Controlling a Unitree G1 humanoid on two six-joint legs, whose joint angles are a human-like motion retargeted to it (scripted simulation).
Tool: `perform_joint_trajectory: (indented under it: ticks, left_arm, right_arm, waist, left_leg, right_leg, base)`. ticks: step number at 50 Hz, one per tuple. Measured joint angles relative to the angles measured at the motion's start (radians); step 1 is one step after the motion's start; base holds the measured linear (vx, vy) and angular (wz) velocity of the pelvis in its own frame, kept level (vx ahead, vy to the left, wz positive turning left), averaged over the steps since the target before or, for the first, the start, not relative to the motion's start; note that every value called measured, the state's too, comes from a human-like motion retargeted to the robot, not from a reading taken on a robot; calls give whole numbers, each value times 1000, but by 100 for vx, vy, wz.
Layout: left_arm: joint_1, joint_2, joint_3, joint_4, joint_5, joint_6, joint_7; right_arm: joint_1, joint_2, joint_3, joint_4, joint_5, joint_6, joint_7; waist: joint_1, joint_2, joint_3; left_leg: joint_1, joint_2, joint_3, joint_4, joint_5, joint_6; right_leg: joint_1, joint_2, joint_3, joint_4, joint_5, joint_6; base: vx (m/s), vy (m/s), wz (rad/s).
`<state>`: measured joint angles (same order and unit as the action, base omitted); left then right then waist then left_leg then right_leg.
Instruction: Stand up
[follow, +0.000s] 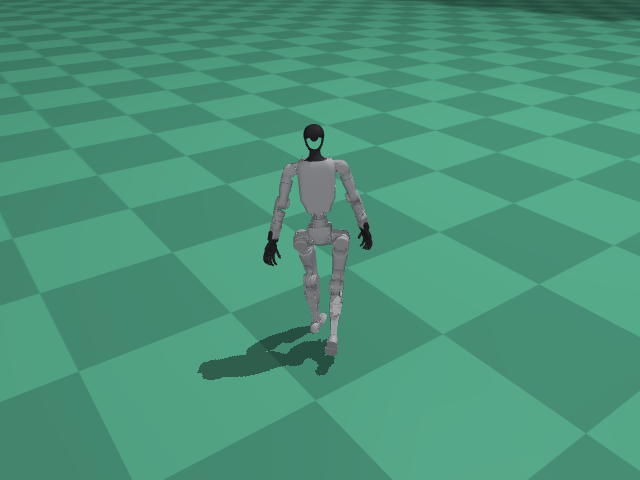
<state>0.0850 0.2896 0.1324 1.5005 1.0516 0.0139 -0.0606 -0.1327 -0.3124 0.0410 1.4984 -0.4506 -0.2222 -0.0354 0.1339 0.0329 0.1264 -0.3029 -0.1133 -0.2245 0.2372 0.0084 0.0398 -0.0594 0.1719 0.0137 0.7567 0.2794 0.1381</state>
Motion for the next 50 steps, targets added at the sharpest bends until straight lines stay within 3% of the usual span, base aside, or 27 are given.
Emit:
perform_joint_trajectory:
  ticks: [3, 5, 10, 15, 17, 21, 25, 26, 29, 30, 33, 38, 41, 43, 45, 50]
  left_arm:
    - [-97, 1, -58, 3, 5, -6, -39]
    - [-170, -3, -93, -10, 32, -10, -53]
    - [-308, -27, -185, -96, 42, -83, -17]
    - [-378, -51, -242, -198, 32, -199, 32]
    - [-395, -55, -256, -229, 41, -233, 54]
    - [-414, -56, -280, -239, 64, -271, 93]
    - [-381, -79, -297, -202, 96, -264, 106]
    - [-363, -78, -296, -188, 104, -259, 103]
    - [-302, -85, -278, -133, 134, -224, 95]
    - [-285, -89, -268, -112, 140, -204, 95]
    - [-251, -76, -248, -22, 117, -143, 79]
    - [-134, -39, -167, 15, 153, -64, -11]
    - [-51, -28, -96, -8, 148, -53, 4]
    - [4, -24, -55, -24, 125, -57, 26]
    - [54, -25, -4, -41, 99, -63, 47]
    - [123, -43, 82, -32, 23, -62, 42]
  right_arm:
    - [47, -7, -30, 6, -39, 22, -12]
    - [79, -8, -62, 13, -43, 30, -19]
    - [150, -10, -119, 30, 1, 25, -3]
    - [203, -6, -160, 34, 4, 29, -10]
    - [220, 2, -175, 43, 9, 30, -8]
    - [232, 18, -206, 66, 14, 37, -2]
    - [260, 18, -228, 90, 15, 43, 5]
    - [263, 20, -229, 99, 14, 47, 6]
    - [247, 14, -228, 132, 9, 60, 24]
    - [230, 5, -227, 142, 7, 66, 37]
    - [168, -17, -189, 160, 14, 82, 60]
    - [103, -24, -149, 121, -8, 87, 42]
    - [55, -34, -119, 72, -16, 72, 31]
    - [28, -37, -99, 40, -20, 59, 19]
    - [-4, -36, -91, 5, -31, 49, 5]
    - [-57, -34, -107, -68, -55, 35, -21]
  waist:
    - [18, 29, -17]
    - [18, 48, -22]
    - [-27, 58, -26]
    - [-91, 31, -15]
    - [-113, 5, 6]
    - [-146, 18, 27]
    - [-182, -2, -23]
    - [-189, -10, -35]
    - [-176, -30, -56]
    - [-163, -29, -50]
    - [-166, -74, -38]
    - [-158, -121, -35]
    - [-98, -123, -6]
    - [-49, -118, -2]
    - [-13, -101, -7]
    - [26, -39, -15]
  left_leg:
    - [54, 45, 2, 8, -51, -22]
    - [97, 66, 3, 1, -69, -25]
    - [217, 65, -16, -54, -88, -17]
    - [334, 19, -34, -85, -118, -28]
    - [411, 3, -41, -83, -147, -49]
    - [523, 51, -83, -34, -185, -141]
    - [557, -30, -137, 2, -56, -213]
    - [568, -44, -151, 28, -9, -244]
    - [566, -119, -73, 165, 214, -302]
    - [549, -159, -3, 246, 305, -302]
    - [382, -159, 247, 549, 441, -302]
    - [167, -161, 245, 750, 296, -302]
    - [79, -223, 185, 679, 194, -302]
    - [28, -216, 137, 566, 142, -302]
    - [-34, -170, 85, 419, 116, -266]
    - [-71, -53, 85, -71, 132, -34]
  right_leg:
    - [-138, -3, -57, 206, -189, -86]
    - [-236, 9, -59, 274, -281, -103]
    - [-396, -13, -7, 132, -408, -16]
    - [-421, -153, 62, -277, -373, 91]
    - [-387, -206, 97, -504, -308, 124]
    - [-356, -192, 102, -705, -402, 124]
    - [-345, -291, 78, -686, -384, 124]
    - [-338, -302, 75, -689, -321, 121]
    - [-334, -303, 191, -622, -266, 80]
    - [-337, -324, 168, -573, -291, 71]
    - [-298, -414, 165, -522, -360, 80]
    - [-154, -405, 88, -554, -405, 13]
    - [-61, -370, 85, -575, -418, 4]
    - [-17, -325, 90, -592, -410, -11]
    - [17, -261, 82, -612, -389, -39]
    - [116, -154, 130, -616, -396, -88]
  base:
    - [54, 22, -52]
    - [66, 26, 1]
    - [66, 23, 42]
    - [65, 17, 48]
    - [80, -6, 49]
    - [95, -12, 53]
    - [80, 30, 65]
    - [104, 14, 51]
    - [99, 28, 3]
    - [116, 67, -8]
    - [78, 40, 29]
    - [82, -24, 21]
    - [74, -5, -76]
    - [63, -23, -106]
    - [80, -13, -76]
    - [71, 17, -40]
